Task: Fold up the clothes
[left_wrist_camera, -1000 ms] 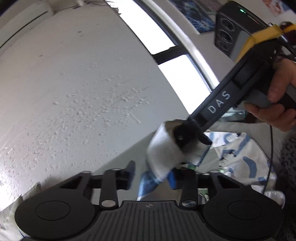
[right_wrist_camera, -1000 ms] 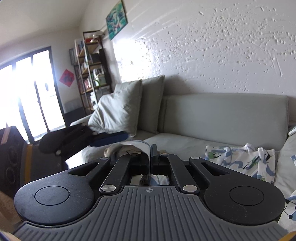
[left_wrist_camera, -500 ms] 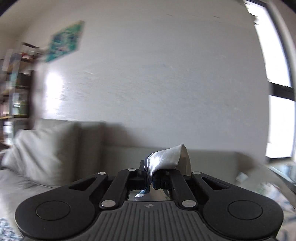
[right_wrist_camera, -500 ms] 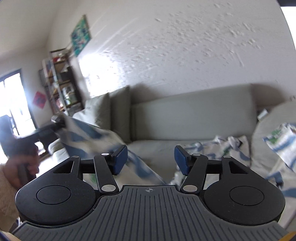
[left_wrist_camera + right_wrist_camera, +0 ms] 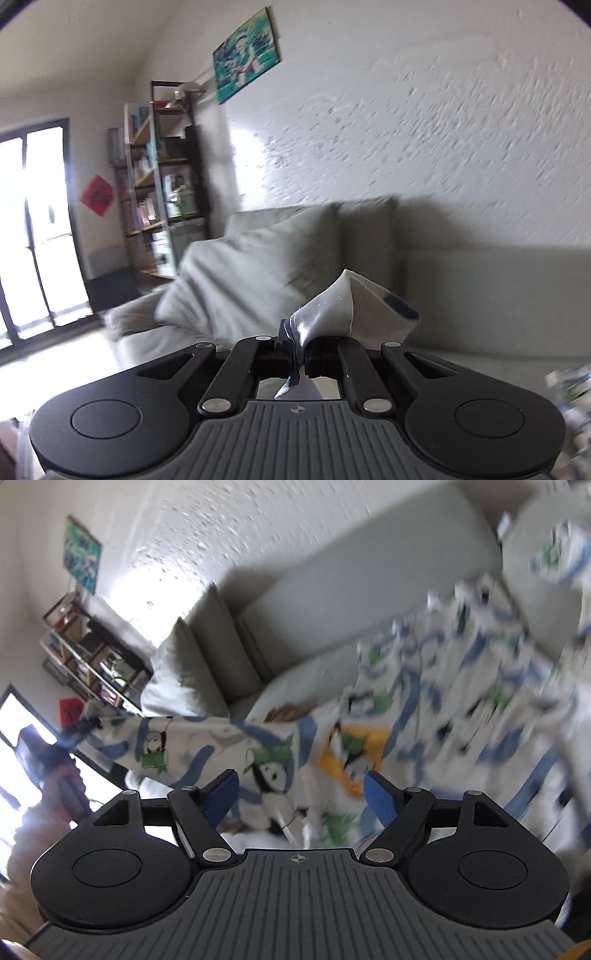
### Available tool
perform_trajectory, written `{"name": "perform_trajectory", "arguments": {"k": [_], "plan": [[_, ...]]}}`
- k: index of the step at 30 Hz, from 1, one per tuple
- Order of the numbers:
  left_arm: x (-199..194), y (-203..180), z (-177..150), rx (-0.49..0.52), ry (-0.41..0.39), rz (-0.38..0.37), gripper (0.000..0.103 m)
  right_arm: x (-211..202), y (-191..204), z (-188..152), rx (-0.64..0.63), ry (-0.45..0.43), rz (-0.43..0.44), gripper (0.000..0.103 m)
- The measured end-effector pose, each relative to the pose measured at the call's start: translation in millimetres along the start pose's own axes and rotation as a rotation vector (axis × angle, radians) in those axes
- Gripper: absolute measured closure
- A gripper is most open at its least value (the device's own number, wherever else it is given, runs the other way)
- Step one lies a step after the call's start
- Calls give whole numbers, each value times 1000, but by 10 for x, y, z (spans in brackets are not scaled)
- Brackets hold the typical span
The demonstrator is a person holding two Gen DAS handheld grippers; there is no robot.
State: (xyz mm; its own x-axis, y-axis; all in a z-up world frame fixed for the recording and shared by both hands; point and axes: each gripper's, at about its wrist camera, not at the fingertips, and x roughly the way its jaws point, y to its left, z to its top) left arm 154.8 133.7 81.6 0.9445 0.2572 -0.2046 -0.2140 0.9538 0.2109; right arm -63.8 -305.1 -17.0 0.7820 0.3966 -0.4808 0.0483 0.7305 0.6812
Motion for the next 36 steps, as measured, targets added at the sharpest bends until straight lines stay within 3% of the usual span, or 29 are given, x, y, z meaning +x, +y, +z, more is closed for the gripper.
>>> {"name": "perform_trajectory", "arguments": {"k": [4,9,12,15,20,24,28,32,36], "plan": [[289,242,-312,5,124,47,97,553,39,-206,82,105,-1,22],[391,370,-646,-60,257,22,97,870,113,-330,91,170,31,22],[287,364,-730,-108,299,-24,97,795,67,-310,87,152,22,22],[28,256,-649,-151,288,-149,98,564,-71,-253,114,107,1,22],[-564,-183,-355,-177,254,-430,98,-111,-355,-98,199,-78,-21,22],[-981,-697,-149,-222,236,-680,98,-896,-500,44,205,-373,-85,22],[-1369,-1334,16,-297,239,-907,98,-1554,-567,92,174,-605,-163,20],[-1687,-2072,70,-310,259,-1079,98,-1907,-635,88,162,-714,-200,19],[-1870,-2792,-106,-242,308,-1126,98,-2044,-791,38,191,-743,-219,19]]}}
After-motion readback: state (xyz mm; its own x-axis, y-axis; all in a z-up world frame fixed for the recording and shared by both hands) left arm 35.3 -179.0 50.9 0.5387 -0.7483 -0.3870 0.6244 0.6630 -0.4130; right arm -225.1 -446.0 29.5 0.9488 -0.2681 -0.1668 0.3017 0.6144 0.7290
